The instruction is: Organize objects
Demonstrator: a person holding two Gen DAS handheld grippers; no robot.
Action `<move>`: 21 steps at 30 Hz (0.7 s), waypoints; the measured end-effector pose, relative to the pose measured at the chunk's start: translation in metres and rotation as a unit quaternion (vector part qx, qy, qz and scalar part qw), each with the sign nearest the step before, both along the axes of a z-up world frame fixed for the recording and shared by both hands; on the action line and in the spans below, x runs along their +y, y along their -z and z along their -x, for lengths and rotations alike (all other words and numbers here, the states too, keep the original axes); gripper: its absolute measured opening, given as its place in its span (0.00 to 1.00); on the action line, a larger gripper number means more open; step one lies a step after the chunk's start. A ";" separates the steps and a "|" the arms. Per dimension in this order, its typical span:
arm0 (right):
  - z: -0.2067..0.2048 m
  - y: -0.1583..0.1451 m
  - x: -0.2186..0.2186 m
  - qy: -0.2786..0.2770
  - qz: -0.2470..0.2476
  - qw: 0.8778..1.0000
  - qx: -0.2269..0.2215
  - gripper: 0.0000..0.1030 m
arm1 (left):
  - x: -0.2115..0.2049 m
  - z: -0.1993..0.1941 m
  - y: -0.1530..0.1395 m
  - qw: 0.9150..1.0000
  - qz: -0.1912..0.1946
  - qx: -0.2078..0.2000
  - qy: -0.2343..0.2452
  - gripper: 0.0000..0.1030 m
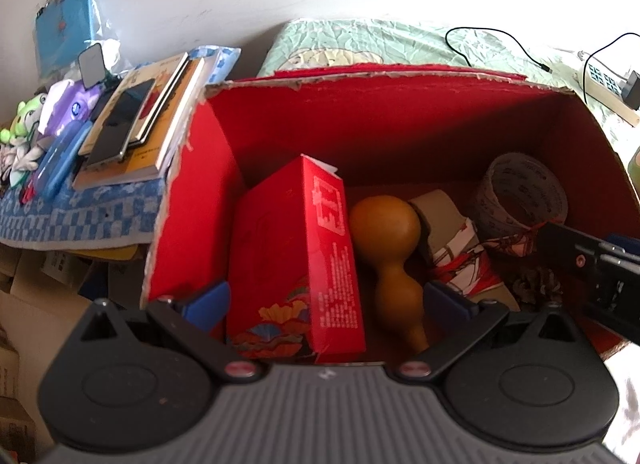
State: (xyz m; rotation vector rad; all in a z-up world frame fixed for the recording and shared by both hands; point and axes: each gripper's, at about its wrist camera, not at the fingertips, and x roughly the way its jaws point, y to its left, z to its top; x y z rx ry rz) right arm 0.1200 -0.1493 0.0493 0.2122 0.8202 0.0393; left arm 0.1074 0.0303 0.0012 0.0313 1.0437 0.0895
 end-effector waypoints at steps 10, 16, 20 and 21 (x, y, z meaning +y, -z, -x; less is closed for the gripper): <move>-0.001 0.001 0.003 -0.005 0.009 1.000 -0.002 0.72 | -0.001 0.000 0.002 1.000 -0.007 -0.002 -0.004 0.99; -0.001 0.001 0.003 -0.005 0.010 1.000 -0.002 0.72 | 0.001 0.000 0.002 1.000 -0.008 -0.003 -0.007 0.99; -0.002 0.001 0.003 -0.006 0.011 1.000 -0.002 0.72 | 0.000 0.001 0.002 1.000 -0.008 -0.003 -0.005 0.99; -0.002 0.001 0.003 -0.006 0.011 1.000 -0.002 0.72 | 0.000 0.001 0.002 1.000 -0.008 -0.003 -0.004 0.99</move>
